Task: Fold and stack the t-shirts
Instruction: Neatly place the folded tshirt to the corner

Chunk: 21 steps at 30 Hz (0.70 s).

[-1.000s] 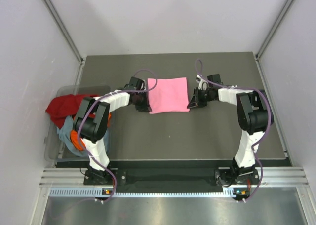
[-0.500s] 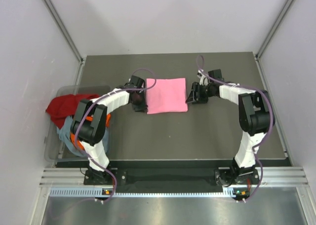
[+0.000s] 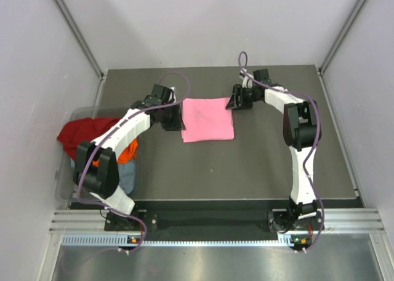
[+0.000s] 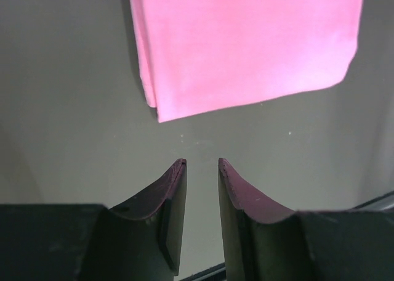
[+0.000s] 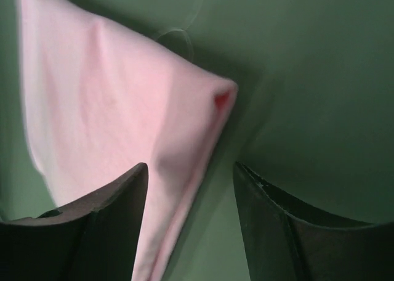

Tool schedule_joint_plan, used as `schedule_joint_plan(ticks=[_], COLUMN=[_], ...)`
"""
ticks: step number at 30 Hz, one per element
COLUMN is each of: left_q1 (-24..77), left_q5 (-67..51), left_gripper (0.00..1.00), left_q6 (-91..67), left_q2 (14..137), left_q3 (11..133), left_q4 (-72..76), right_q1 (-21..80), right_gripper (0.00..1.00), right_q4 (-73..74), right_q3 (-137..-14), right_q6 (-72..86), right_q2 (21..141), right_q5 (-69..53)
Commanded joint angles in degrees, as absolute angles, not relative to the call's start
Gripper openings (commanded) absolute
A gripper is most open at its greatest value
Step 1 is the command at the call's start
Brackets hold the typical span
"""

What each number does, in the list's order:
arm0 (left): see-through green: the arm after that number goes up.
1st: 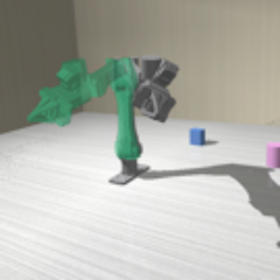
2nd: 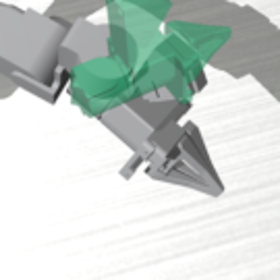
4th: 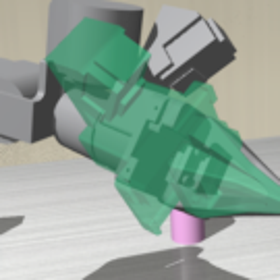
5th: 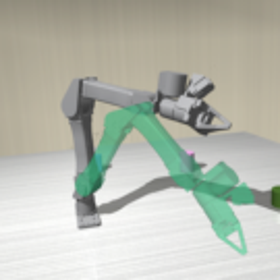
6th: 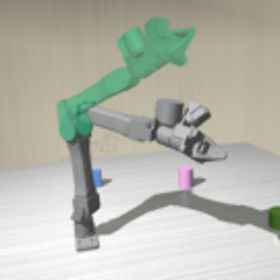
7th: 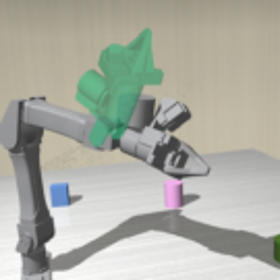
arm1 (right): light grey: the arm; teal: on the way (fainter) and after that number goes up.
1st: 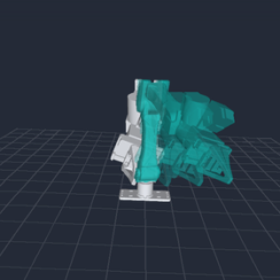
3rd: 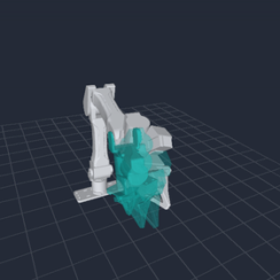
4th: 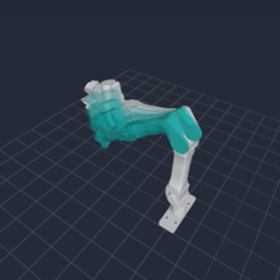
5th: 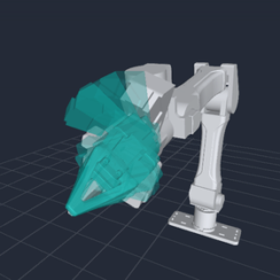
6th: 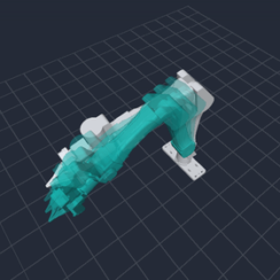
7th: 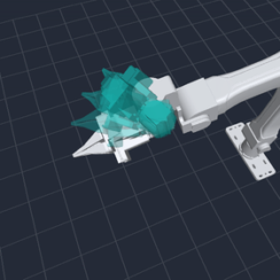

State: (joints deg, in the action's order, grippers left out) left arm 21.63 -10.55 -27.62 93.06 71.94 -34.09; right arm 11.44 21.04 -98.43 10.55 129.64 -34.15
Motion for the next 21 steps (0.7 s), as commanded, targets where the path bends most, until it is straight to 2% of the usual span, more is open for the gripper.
schedule_joint_plan(ticks=[1, 4, 5, 8, 10, 14, 17, 21], left_q1=[21.36, 21.27, 21.18, 21.18, 21.18, 21.01, 21.01, 21.01], left_q5=[-12.40, -12.13, -12.30, -12.13, -11.43, -11.51, -12.39, -11.69], left_gripper=[0.32, 0.32, 0.32, 0.33, 0.32, 0.32, 0.32, 0.32], left_q6=[-25.31, -25.05, -25.22, -24.96, -24.79, -24.26, -24.26, -24.26], left_q2=[88.34, 86.06, 85.52, 84.03, 83.76, 84.46, 84.73, 84.99], left_q3=[72.34, 70.84, 70.06, 69.17, 68.82, 68.64, 68.03, 67.50], left_q4=[-35.33, -34.63, -33.85, -32.61, -32.26, -32.43, -31.90, -31.82], right_q1=[10.81, 10.90, 10.90, 10.90, 10.90, 10.81, 10.29, 9.23], right_gripper=[0.59, 0.51, 0.42, 0.27, 0.22, 0.06, 0.00, 0.00], right_q4=[22.68, 21.10, 20.75, 20.13, 18.81, 18.19, 19.16, 24.33], right_q3=[-102.74, -101.87, -101.87, -102.31, -102.30, -104.50, -107.39, -111.96], right_q6=[8.61, 9.05, 9.40, 10.45, 11.07, 12.56, 12.83, 10.90], right_q2=[133.41, 134.03, 134.64, 135.09, 134.91, 136.14, 137.46, 139.13], right_q5=[-35.07, -35.07, -35.33, -36.03, -35.69, -35.77, -35.86, -35.34])
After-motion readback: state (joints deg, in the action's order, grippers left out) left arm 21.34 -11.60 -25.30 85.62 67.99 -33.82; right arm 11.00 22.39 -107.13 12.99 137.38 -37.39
